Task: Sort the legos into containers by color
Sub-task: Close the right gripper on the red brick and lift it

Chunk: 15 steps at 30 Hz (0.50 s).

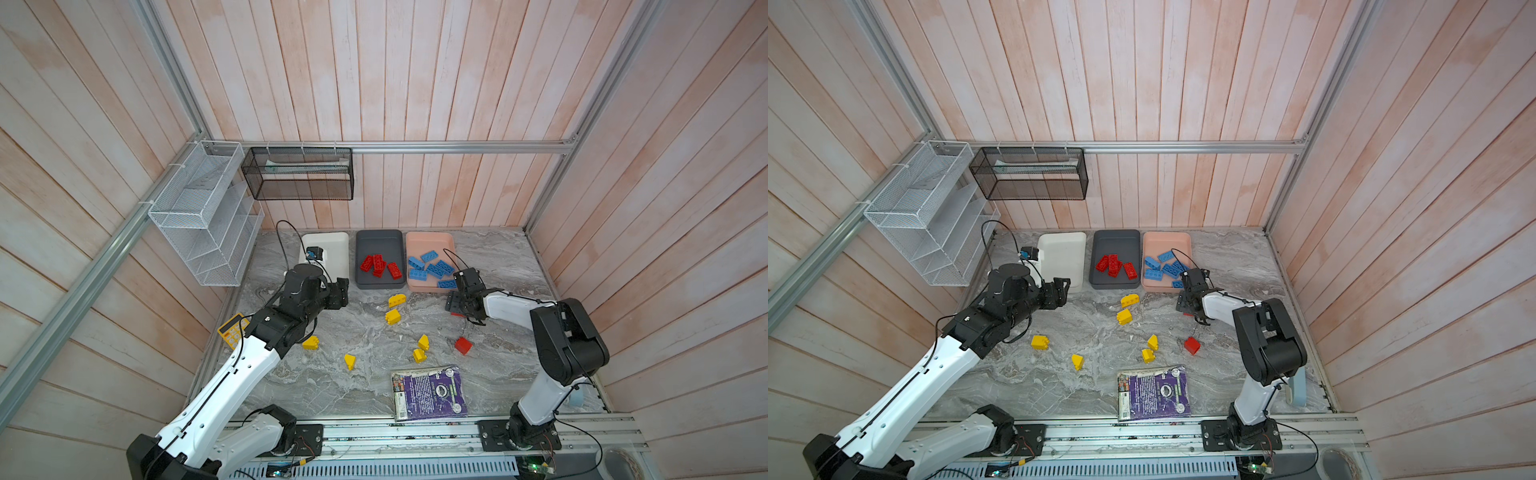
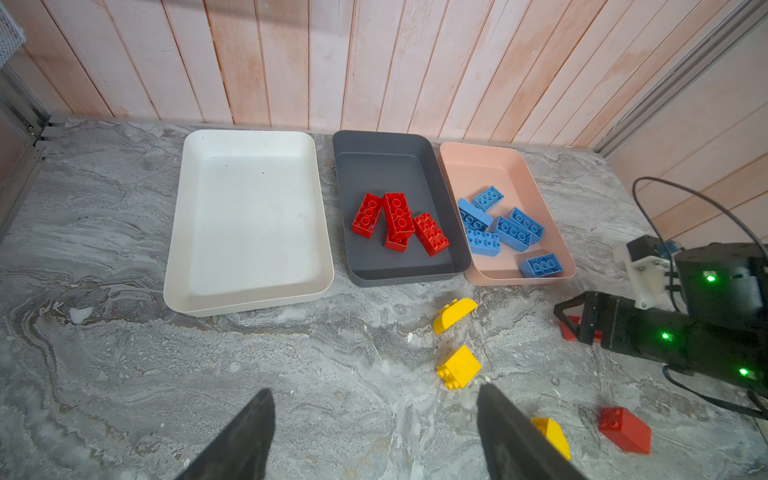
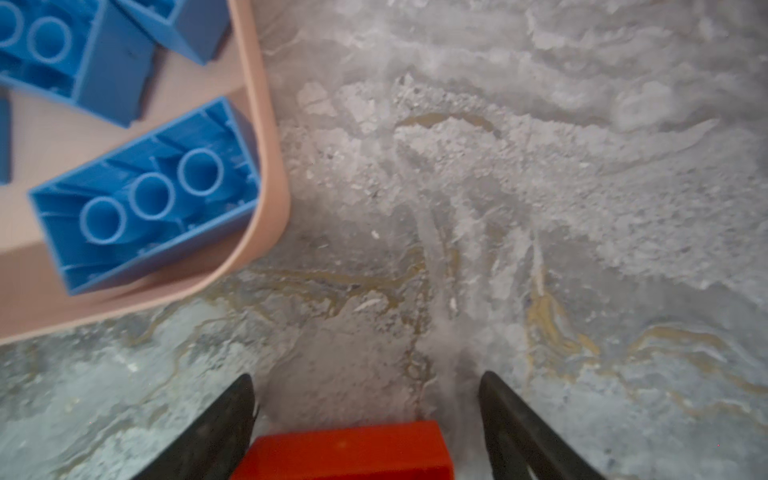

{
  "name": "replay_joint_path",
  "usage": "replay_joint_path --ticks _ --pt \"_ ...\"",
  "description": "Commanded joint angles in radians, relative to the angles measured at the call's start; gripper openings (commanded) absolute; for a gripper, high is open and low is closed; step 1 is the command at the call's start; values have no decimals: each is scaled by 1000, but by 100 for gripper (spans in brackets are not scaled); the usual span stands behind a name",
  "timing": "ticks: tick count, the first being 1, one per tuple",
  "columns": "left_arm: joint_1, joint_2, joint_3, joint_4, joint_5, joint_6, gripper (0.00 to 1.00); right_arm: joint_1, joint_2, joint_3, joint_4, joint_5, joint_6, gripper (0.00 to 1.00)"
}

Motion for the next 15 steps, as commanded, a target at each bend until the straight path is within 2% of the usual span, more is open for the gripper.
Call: replay_joint_path --ticks 1,4,15 --pt "4 -15 -17 24 14 15 78 -5 11 12 -30 -46 -9 80" --pt "4 -14 -18 23 12 16 78 -3 5 12 -32 -49 -19 77" --pt "3 -15 -21 21 3 18 78 38 -12 -8 -70 -30 -40 78"
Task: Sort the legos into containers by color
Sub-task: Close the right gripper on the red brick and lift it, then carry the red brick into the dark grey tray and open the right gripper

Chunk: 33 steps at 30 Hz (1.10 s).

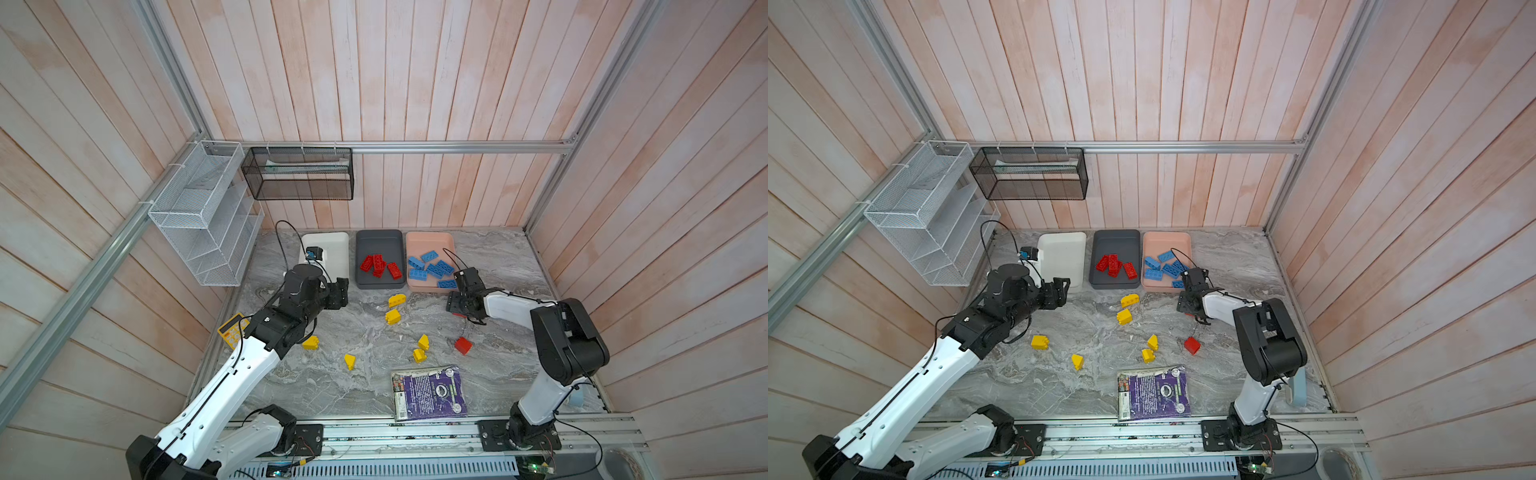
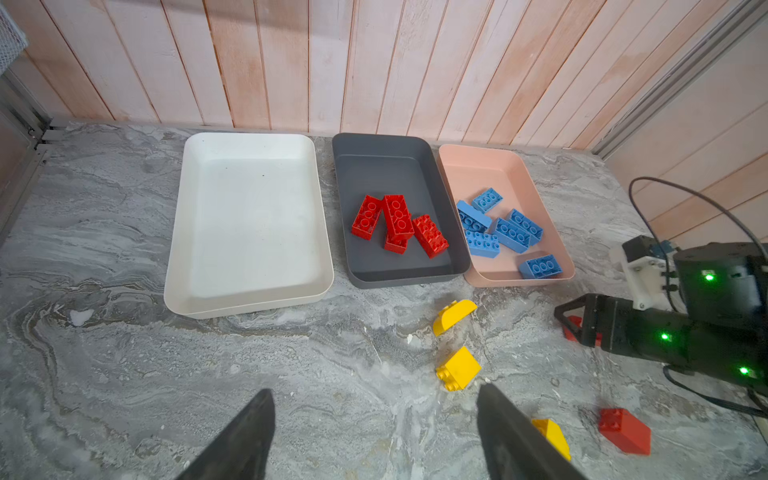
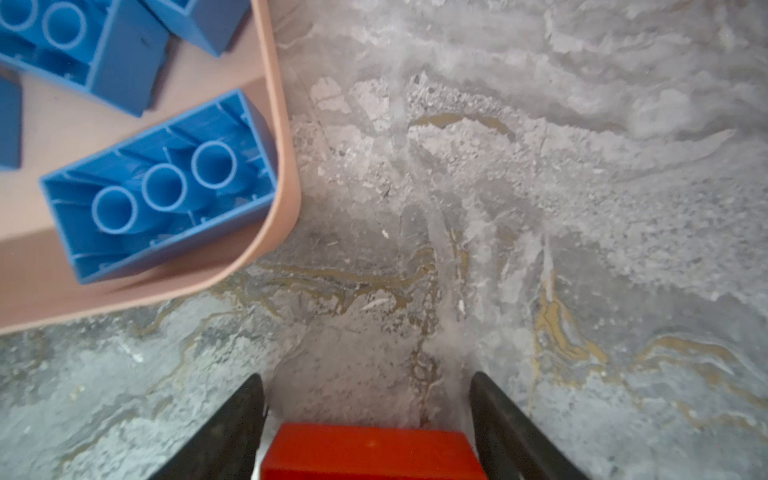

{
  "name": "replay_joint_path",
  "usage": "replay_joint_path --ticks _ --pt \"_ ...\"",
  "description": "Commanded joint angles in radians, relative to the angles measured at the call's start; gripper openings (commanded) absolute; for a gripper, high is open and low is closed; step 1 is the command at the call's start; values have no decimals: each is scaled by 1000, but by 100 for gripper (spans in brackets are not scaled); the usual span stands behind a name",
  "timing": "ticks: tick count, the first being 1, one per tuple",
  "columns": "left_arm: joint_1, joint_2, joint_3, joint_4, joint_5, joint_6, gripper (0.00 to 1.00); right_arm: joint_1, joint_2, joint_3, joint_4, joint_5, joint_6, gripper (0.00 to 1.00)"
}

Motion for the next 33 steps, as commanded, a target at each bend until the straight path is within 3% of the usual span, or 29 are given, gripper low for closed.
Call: replay_joint_path --ticks 1,5,15,22,33 --pt "4 -12 -20 14 2 16 78 29 -11 -11 -61 -9 -6 78" --pt "3 -16 -22 15 -2 18 78 52 -17 -17 -65 0 -5 75" --pt "4 -14 -23 13 -7 17 78 101 -32 5 -62 -17 -10 53" --pt "3 -18 -24 15 -9 17 78 158 -48 79 -95 -36 -13 52" --pt "3 -31 -29 22 -12 19 78 227 -23 270 -103 -170 -41 52"
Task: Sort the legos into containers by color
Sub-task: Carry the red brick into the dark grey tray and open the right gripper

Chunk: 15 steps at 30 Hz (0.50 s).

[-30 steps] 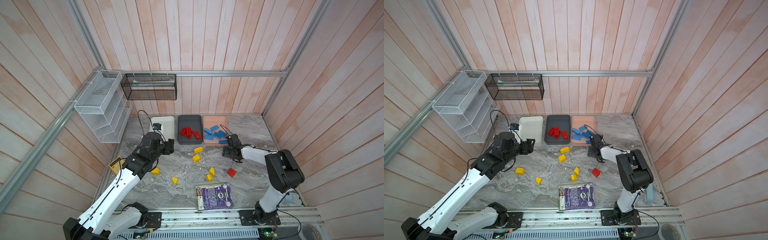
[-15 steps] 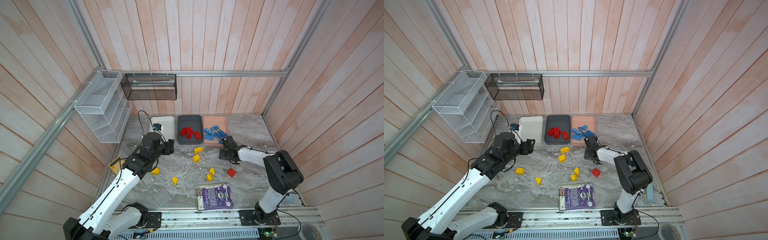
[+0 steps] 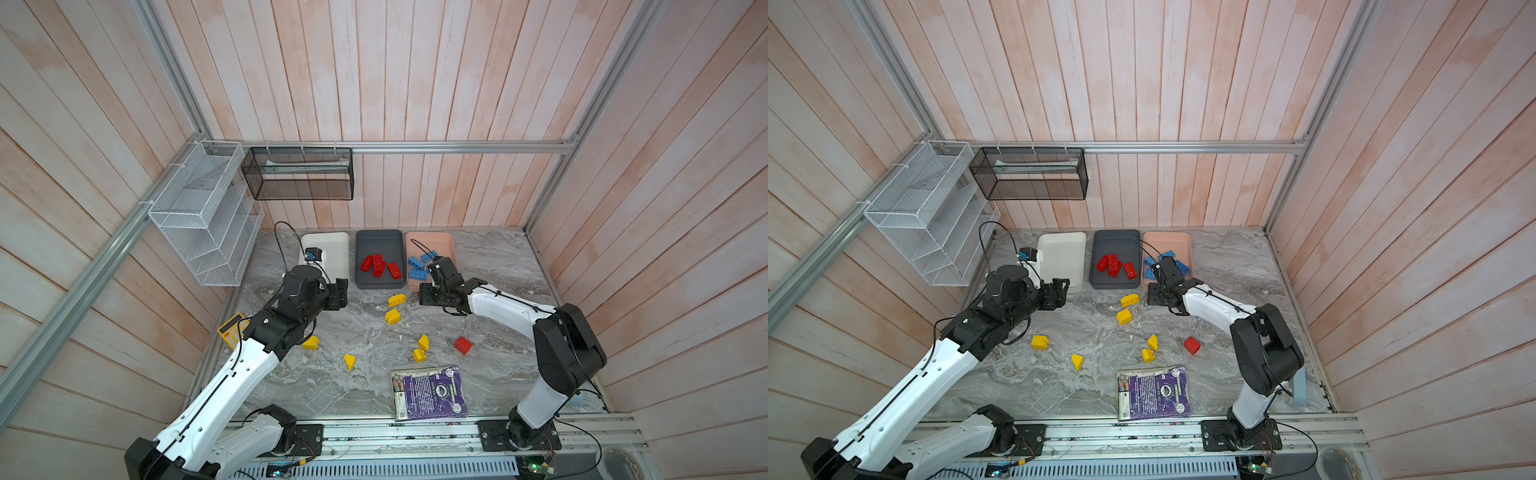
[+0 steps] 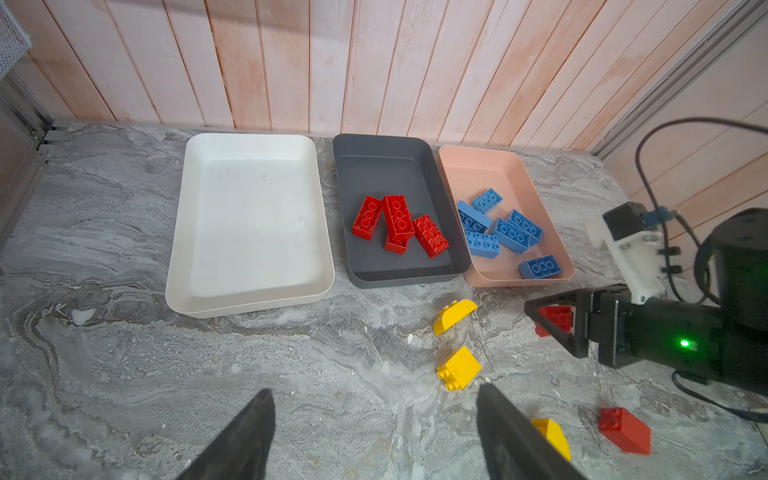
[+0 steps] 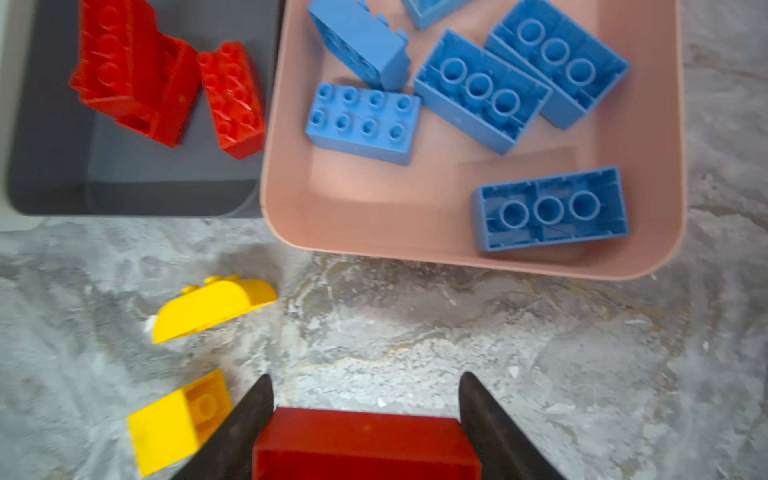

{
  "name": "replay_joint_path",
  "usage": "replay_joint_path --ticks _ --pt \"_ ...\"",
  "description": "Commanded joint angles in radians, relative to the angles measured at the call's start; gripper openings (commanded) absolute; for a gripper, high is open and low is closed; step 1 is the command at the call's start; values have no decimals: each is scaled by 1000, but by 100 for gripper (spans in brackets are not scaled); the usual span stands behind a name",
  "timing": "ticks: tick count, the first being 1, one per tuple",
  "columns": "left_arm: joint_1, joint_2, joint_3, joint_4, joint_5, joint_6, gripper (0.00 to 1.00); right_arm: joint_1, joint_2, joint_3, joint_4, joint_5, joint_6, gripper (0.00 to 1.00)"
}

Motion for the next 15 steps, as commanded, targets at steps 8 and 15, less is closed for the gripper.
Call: replay_joint_path --ticks 8,15 --pt "5 36 -17 17 -2 19 78 24 149 253 6 -105 -40 52" --pt "15 89 -15 9 -21 26 78 45 276 388 48 -149 -64 52"
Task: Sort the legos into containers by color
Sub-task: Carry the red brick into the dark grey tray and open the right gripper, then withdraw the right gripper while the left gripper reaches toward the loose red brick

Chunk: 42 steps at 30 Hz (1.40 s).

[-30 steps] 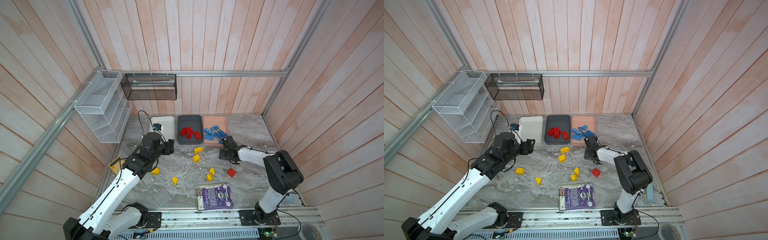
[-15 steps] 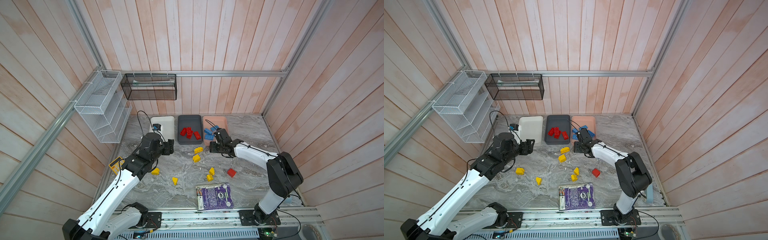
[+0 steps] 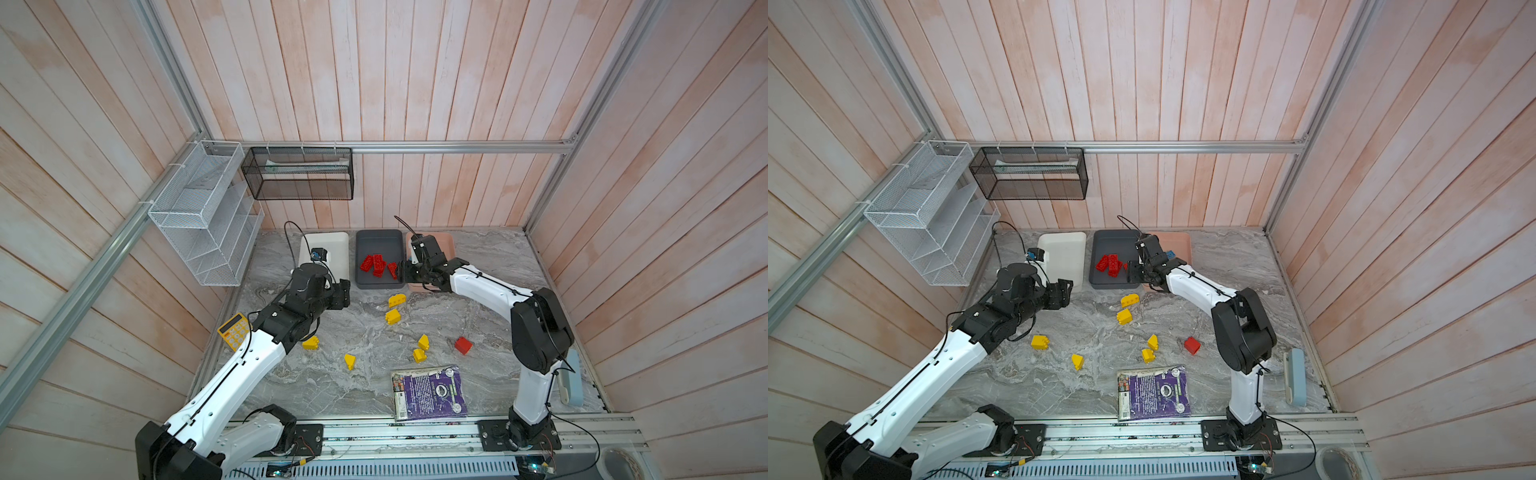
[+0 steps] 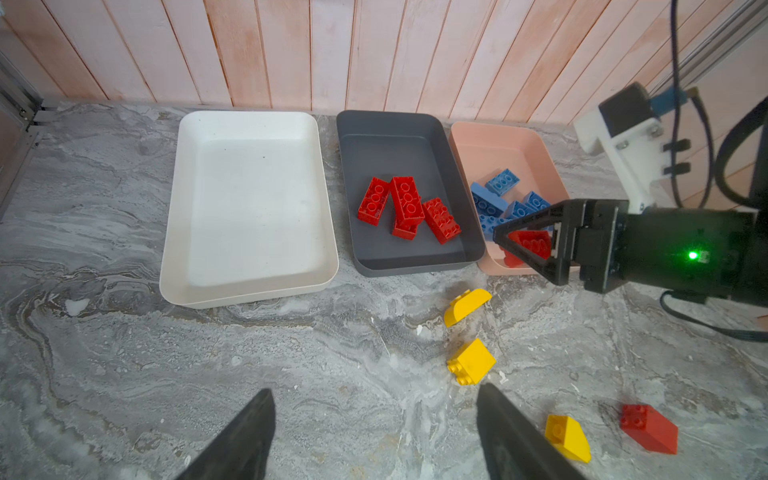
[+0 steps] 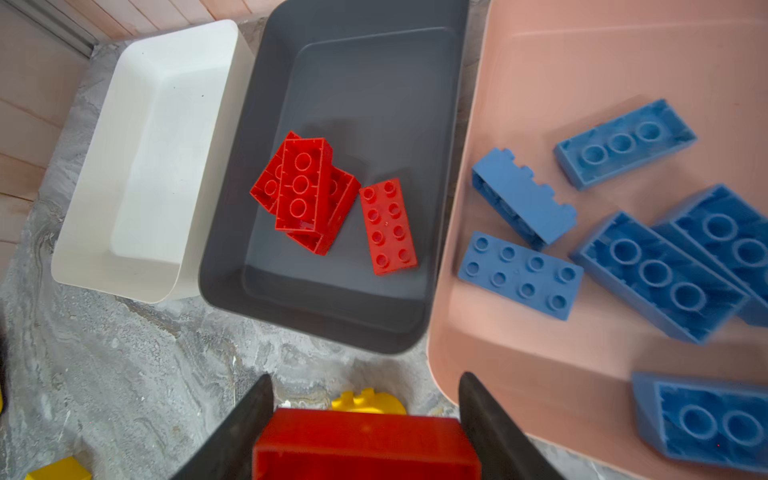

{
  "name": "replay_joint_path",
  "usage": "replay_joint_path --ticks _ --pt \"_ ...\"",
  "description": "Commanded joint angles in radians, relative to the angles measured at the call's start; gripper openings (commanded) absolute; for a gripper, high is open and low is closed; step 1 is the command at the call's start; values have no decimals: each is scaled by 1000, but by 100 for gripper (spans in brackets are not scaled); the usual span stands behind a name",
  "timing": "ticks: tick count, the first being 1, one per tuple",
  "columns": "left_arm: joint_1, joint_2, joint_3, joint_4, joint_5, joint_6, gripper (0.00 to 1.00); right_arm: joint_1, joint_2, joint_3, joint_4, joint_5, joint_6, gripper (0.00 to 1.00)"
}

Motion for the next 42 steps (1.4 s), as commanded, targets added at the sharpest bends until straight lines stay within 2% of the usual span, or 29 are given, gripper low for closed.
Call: replay_joint_path --ticks 1,16,18,23,31,37,42 --pt "13 16 -14 2 -21 20 78 19 62 71 22 -39 -31 52" --pt "23 106 -2 -7 -16 26 78 16 385 433 -25 -15 -103 55" --pt "23 113 -1 -7 -14 26 78 11 420 473 -39 -18 -103 58" --pt "23 122 4 -10 -8 26 78 9 467 540 -72 -10 -118 74" --pt "22 126 13 -17 3 19 78 10 411 527 -80 6 -120 82" --pt "22 114 21 -22 18 6 78 15 345 503 -87 17 -119 82" --pt "15 102 47 -49 31 8 78 23 238 419 -77 37 -119 82"
